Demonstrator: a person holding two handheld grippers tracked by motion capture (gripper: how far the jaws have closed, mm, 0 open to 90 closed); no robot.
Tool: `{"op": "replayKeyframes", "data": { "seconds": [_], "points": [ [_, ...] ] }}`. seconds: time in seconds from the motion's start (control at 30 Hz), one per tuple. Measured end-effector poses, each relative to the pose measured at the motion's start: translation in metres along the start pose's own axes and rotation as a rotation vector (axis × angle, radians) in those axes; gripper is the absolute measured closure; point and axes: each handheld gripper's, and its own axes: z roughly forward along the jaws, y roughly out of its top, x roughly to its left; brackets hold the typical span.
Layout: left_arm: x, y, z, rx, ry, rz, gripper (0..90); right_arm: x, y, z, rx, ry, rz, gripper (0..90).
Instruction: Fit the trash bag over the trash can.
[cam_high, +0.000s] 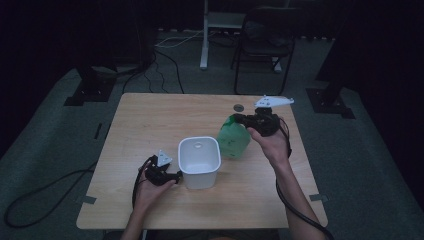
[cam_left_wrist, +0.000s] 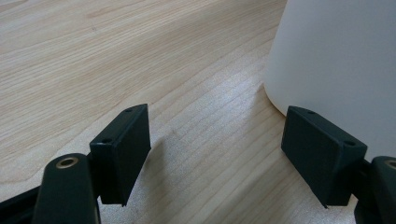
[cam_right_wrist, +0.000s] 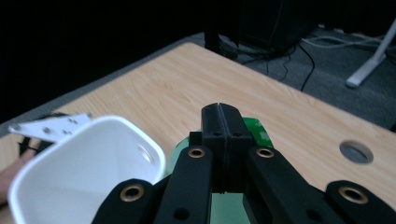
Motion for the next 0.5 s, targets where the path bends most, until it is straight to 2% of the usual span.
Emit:
{"op": "replayKeyframes", "data": {
  "seconds": [0.27, 0.5],
  "points": [
    [0.000, 0.000, 0.000, 0.003, 0.001, 0.001, 24.7, 0.010, 0.029, -0.012, -0.054, 0.046, -0.021, 90.0],
    [0.000, 0.000, 0.000, 0.005, -0.001, 0.002, 24.7, 0.024, 0.048, -0.016, -0.078, 0.100, -0.043, 90.0]
  ]
}}
